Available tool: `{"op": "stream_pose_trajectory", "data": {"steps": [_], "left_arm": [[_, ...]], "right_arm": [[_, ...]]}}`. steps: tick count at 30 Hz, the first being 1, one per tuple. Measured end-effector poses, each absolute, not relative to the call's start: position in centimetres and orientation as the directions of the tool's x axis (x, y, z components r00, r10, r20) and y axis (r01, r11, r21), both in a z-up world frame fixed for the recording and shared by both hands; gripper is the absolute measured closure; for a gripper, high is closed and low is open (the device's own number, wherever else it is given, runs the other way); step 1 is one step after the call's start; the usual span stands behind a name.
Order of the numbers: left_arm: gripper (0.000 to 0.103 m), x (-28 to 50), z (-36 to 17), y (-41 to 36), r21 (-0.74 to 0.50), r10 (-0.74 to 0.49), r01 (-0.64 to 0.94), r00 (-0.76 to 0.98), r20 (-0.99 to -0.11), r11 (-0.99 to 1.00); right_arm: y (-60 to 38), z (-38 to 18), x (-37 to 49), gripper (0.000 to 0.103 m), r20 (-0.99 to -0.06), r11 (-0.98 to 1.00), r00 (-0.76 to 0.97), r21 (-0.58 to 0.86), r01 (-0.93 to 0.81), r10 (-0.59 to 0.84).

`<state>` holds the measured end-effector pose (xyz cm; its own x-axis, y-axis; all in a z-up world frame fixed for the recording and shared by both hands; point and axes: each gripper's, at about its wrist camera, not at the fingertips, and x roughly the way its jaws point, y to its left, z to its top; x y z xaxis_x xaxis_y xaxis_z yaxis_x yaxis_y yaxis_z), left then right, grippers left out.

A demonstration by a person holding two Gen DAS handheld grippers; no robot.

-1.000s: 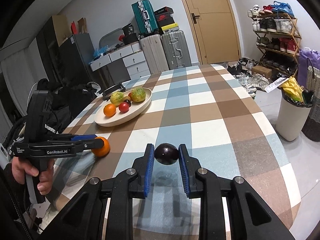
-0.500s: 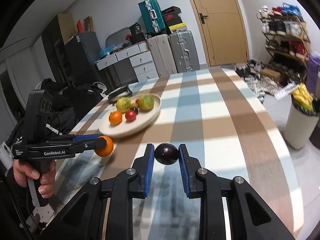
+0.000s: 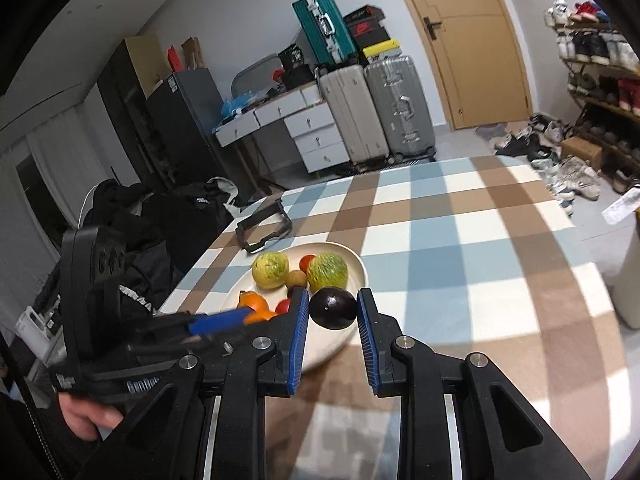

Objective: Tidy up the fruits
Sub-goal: 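Place the orange and plum on the plate and open both tools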

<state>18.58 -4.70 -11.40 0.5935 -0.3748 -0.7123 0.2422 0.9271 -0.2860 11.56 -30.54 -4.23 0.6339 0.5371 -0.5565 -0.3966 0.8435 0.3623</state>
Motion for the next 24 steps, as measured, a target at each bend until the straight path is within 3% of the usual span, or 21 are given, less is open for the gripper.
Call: {"op": "stream_pose_trajectory", "data": {"steps": [11,24], "left_arm": [[0.067,22.4,-13.5,-5.2,-0.307,-0.405,0.266,0.550,-0.731,0.914],[0.067,24.2,-14.2,-5.7,-0.299,-0.414,0.291,0.540,-0.733,0.909]], "right_arm": [[-27.5,-6.6,18.3,0.078,-0.617,0.824,0.548,0.390,-0.411,0.565],[-26.7,-9.7,20.4,0.078,-0.653,0.812,0.485,0.424,-0.402,0.581]]}}
